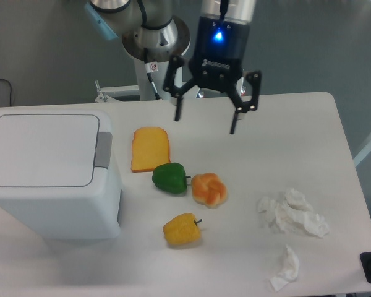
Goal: Close the trash can
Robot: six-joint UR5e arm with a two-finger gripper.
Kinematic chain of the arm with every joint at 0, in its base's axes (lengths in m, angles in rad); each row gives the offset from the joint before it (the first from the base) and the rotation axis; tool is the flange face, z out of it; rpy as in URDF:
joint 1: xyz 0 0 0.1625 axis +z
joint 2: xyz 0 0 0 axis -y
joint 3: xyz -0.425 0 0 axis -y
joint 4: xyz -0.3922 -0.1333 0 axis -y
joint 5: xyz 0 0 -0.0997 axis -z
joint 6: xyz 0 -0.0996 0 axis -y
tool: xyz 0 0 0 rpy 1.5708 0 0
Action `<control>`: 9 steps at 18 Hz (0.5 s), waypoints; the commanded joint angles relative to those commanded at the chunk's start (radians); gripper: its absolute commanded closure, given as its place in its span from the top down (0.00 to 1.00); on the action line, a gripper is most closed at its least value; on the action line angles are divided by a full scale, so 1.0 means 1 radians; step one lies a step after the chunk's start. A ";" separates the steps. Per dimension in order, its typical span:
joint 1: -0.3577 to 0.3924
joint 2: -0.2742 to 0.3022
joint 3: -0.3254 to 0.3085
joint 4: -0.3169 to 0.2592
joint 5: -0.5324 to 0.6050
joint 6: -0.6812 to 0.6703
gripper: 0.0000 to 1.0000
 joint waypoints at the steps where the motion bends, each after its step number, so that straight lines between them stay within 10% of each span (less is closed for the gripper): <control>1: -0.005 0.002 -0.003 -0.002 0.054 0.049 1.00; 9: -0.008 0.034 -0.101 -0.005 0.261 0.460 1.00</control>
